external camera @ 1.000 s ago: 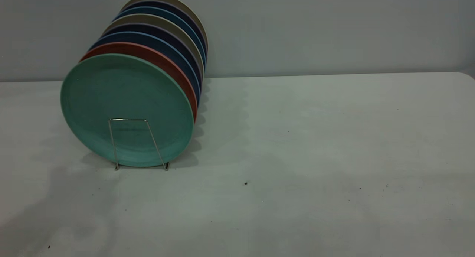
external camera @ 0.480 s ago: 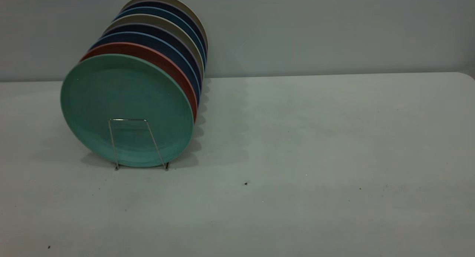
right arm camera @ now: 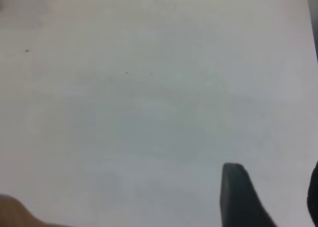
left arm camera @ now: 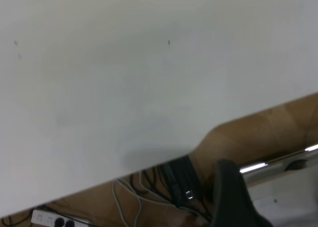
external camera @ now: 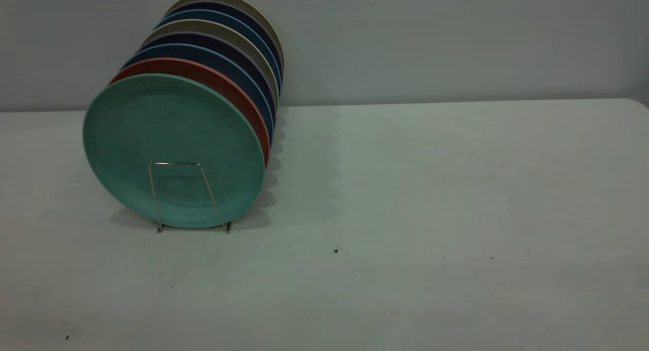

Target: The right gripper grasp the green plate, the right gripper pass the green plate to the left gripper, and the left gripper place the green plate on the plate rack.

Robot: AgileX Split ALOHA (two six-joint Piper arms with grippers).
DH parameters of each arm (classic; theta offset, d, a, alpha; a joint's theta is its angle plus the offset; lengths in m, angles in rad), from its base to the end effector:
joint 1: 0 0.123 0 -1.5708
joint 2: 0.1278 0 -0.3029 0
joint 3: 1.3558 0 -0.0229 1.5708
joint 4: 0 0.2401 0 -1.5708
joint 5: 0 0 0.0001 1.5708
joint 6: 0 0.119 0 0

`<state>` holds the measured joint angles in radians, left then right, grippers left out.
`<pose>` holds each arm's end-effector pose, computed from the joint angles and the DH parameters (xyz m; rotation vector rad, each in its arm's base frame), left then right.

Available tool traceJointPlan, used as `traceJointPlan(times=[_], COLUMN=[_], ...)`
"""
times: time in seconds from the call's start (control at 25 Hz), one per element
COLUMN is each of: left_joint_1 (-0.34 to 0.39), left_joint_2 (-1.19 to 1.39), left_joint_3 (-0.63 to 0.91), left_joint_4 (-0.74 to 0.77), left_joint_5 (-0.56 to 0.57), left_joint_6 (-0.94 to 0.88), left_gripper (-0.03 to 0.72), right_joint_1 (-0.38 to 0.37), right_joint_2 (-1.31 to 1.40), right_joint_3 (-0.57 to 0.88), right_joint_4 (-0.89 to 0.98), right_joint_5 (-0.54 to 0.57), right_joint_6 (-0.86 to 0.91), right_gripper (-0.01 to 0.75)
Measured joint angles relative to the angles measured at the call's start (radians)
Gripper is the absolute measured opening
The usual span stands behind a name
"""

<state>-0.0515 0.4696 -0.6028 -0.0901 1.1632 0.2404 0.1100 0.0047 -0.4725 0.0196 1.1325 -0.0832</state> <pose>0.0480 -0.0123 0.2723 0.3537 2.4828 -0.0410 -0.0088 0.0012 0.2440 -0.2086 2.1382 0.0395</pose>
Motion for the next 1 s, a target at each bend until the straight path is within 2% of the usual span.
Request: traceJointPlan(times=[0.2, 0.56, 1.0], left_joint_1=[0.0, 0.0, 0.006], left_joint_2=[-0.155, -0.34, -0.393], left_joint_3=[0.111, 0.115, 0.115], left_joint_4=[0.0, 0.001, 0.0], left_joint_5=[-0.021, -0.032, -0.032], left_joint_6=[-0.033, -0.071, -0.071], left_gripper=[0.445, 0.445, 0.445], right_joint_1=[0.0, 0.0, 0.0], right_joint_2=[0.0, 0.0, -0.022], right_joint_3=[0.0, 0.0, 0.0], right_joint_4=[0.042, 0.045, 0.045], right_joint_5=[0.0, 0.0, 0.001], right_joint_6=[0.002, 0.002, 0.003], right_gripper=[0.351, 0.349, 0.348])
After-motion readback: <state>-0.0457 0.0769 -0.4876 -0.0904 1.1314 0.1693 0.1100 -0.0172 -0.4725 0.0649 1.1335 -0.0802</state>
